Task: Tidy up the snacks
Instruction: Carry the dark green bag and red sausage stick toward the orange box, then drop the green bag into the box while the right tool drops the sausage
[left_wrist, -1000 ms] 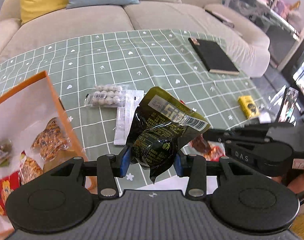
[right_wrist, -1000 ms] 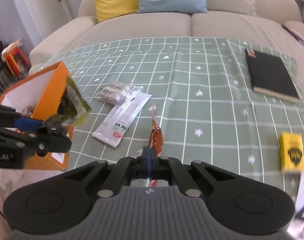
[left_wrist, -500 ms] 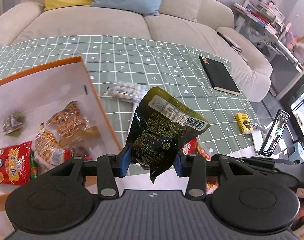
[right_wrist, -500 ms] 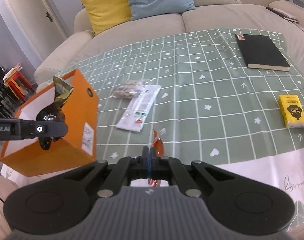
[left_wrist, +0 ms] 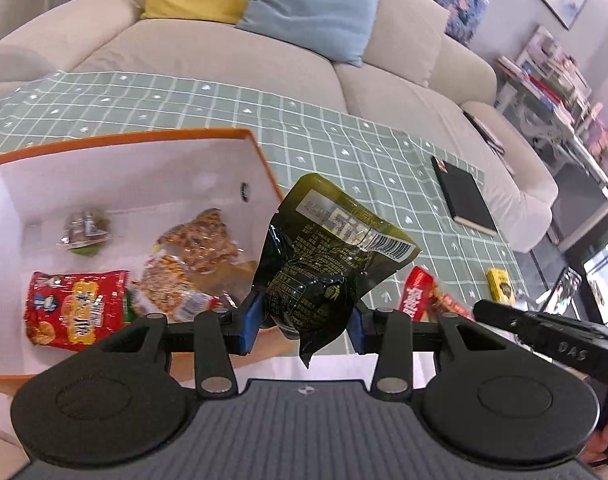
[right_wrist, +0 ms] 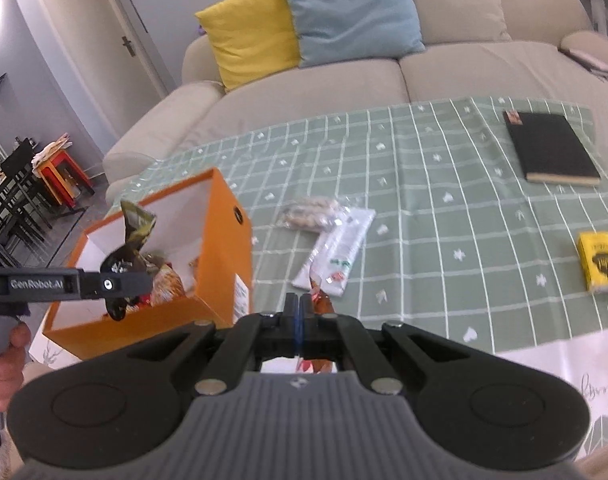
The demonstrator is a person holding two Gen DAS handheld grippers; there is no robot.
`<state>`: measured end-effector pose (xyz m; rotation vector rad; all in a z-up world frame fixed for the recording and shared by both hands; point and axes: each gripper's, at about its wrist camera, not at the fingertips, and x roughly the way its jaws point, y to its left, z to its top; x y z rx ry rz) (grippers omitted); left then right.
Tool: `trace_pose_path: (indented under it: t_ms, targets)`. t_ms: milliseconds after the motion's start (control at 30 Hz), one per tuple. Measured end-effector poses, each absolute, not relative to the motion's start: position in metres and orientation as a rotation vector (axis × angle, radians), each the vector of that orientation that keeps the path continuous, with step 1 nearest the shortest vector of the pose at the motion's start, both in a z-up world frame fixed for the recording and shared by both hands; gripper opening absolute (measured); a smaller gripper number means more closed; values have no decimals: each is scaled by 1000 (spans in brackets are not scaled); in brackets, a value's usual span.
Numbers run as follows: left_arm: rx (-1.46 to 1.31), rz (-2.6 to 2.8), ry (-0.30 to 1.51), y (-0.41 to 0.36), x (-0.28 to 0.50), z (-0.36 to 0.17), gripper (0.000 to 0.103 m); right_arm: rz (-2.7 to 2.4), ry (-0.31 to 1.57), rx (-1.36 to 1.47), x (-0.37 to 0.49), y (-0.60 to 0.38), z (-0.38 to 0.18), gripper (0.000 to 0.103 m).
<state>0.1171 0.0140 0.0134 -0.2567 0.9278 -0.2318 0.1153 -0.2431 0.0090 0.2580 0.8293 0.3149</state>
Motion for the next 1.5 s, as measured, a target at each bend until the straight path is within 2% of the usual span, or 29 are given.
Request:
trace_pose_path:
  t_ms: [400, 567, 667, 733, 833, 933, 967, 1133, 1367, 1400, 1433, 1500]
  targets:
    - [-320, -124, 885, 70, 117, 18, 49, 426, 704, 127, 150, -180, 69, 0]
    - [-333, -113, 897, 83, 114, 9, 49, 382, 829, 101, 161, -173, 33, 0]
    - [-345, -73, 922, 95, 118, -1, 49, 328, 940, 130, 158, -179, -5, 11]
    - [-349, -49, 935, 101, 120, -6, 49, 301, 1003, 157, 155, -183, -28, 38]
    - [-364, -16, 952, 111, 122, -14, 49, 291, 1058, 185, 149, -181, -54, 45]
    - [-379, 0, 965, 119, 121, -20, 49, 299, 1073, 187, 147, -173, -72, 69]
    - [-380, 6, 970, 121, 121, -21, 49, 301, 1066, 175, 146, -170, -78, 71]
    - [-384, 39, 992, 132, 120, -29, 49, 278, 1058, 122, 145, -157, -103, 72]
    - [-396, 57, 1018, 140, 124, -38, 49, 274, 1025, 75, 150, -150, -122, 68]
    - [-396, 58, 1023, 140, 125, -40, 49, 277, 1019, 61, 150, -148, -122, 63]
    - [-394, 58, 1029, 140, 126, -41, 49, 283, 1010, 38, 150, -144, -121, 53]
    - [-389, 63, 1042, 141, 128, -43, 49, 287, 1003, 14, 151, -141, -121, 47]
